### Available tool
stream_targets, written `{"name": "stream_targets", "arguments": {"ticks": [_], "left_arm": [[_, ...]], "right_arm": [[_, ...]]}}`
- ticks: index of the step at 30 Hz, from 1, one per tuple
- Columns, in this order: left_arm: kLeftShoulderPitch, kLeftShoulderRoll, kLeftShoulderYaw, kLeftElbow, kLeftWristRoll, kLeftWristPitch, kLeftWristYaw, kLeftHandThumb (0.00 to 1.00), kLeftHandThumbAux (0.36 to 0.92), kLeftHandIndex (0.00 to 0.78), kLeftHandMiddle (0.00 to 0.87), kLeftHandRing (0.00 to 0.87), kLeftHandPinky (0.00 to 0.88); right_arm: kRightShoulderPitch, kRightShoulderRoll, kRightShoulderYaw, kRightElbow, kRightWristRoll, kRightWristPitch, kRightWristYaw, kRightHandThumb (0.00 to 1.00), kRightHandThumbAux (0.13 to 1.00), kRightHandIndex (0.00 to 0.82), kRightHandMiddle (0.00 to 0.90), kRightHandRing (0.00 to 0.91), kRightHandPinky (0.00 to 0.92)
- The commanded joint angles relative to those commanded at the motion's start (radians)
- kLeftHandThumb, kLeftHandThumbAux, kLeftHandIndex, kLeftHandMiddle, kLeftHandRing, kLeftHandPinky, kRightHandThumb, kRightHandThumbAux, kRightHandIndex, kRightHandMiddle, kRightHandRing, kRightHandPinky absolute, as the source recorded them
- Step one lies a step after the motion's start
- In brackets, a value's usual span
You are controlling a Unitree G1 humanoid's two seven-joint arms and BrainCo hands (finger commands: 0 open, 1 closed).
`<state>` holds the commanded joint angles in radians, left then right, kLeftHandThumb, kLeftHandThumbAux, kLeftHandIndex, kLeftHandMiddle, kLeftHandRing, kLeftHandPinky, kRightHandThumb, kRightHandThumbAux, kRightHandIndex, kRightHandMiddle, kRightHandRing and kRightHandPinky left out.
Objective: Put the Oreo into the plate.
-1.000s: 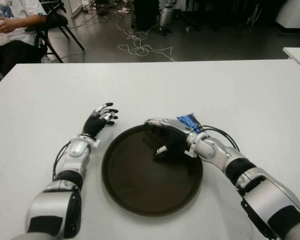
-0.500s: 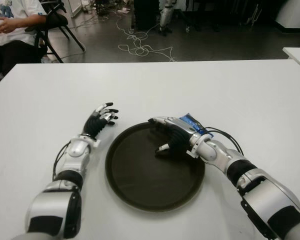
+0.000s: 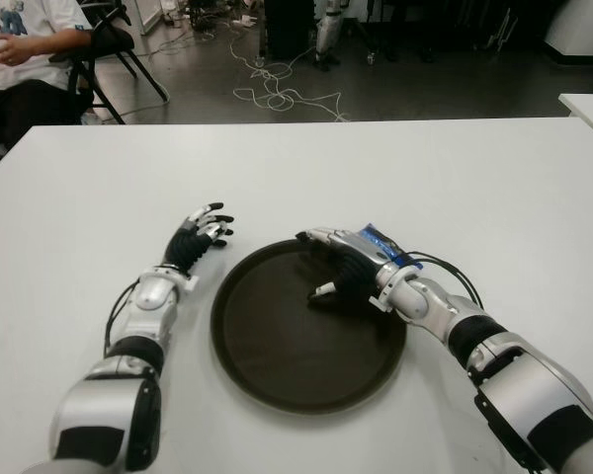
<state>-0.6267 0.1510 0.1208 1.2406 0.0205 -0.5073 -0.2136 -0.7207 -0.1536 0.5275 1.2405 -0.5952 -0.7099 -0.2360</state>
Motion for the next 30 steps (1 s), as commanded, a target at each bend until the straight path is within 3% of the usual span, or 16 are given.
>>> {"name": "stream_targets", "arguments": {"ticks": [19, 30], "left_arm": [[-0.001, -0.001, -0.011, 0.005, 0.010, -0.003, 0.021, 0.299, 0.569, 0.184, 0.303, 0.323, 0.335], [-0.004, -0.003, -0.012, 0.008, 0.008, 0.000, 0.023, 0.295, 0.573, 0.181, 0.301, 0.322, 0.331]], "right_arm": [[-0.006, 0.002, -0.036, 0.010, 0.010, 0.007, -0.010, 0.000, 0.739, 0.173, 0.213, 0.233, 0.264], [-0.015, -0.013, -0.048, -0.022, 0.016, -0.038, 0.000, 0.000, 0.700, 0.159, 0.203, 0.219, 0.238]]}}
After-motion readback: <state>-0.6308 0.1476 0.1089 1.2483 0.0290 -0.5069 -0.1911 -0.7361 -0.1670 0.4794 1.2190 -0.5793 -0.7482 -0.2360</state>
